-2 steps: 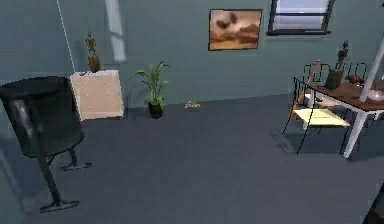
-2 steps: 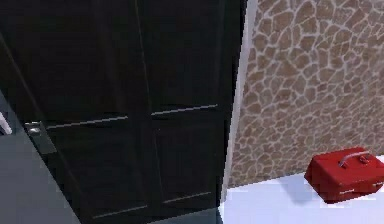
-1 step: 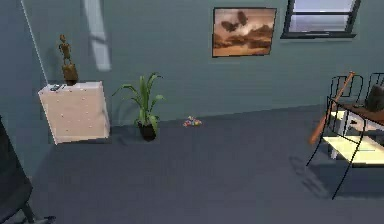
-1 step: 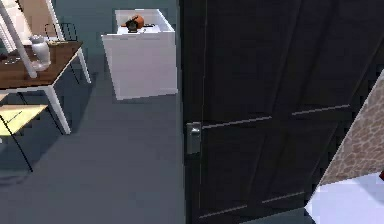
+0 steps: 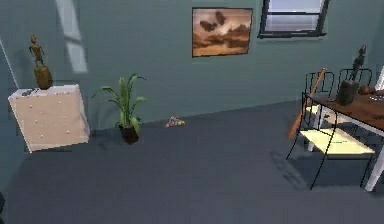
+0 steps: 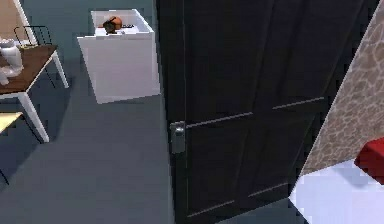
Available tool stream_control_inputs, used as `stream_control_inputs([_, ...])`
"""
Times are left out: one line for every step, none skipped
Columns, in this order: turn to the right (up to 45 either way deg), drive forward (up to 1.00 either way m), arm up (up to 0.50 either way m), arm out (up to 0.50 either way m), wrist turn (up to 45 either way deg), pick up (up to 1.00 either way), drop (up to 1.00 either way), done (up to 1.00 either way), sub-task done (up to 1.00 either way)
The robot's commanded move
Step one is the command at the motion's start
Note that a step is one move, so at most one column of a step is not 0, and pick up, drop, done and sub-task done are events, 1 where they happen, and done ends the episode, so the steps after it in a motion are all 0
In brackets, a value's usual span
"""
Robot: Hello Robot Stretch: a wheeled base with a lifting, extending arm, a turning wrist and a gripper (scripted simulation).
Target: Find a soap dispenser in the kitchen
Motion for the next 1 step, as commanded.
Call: stream_control_inputs([3.0, 0.00, 0.00, 0.00, 0.0, 0.00, 0.00, 0.00, 0.00])
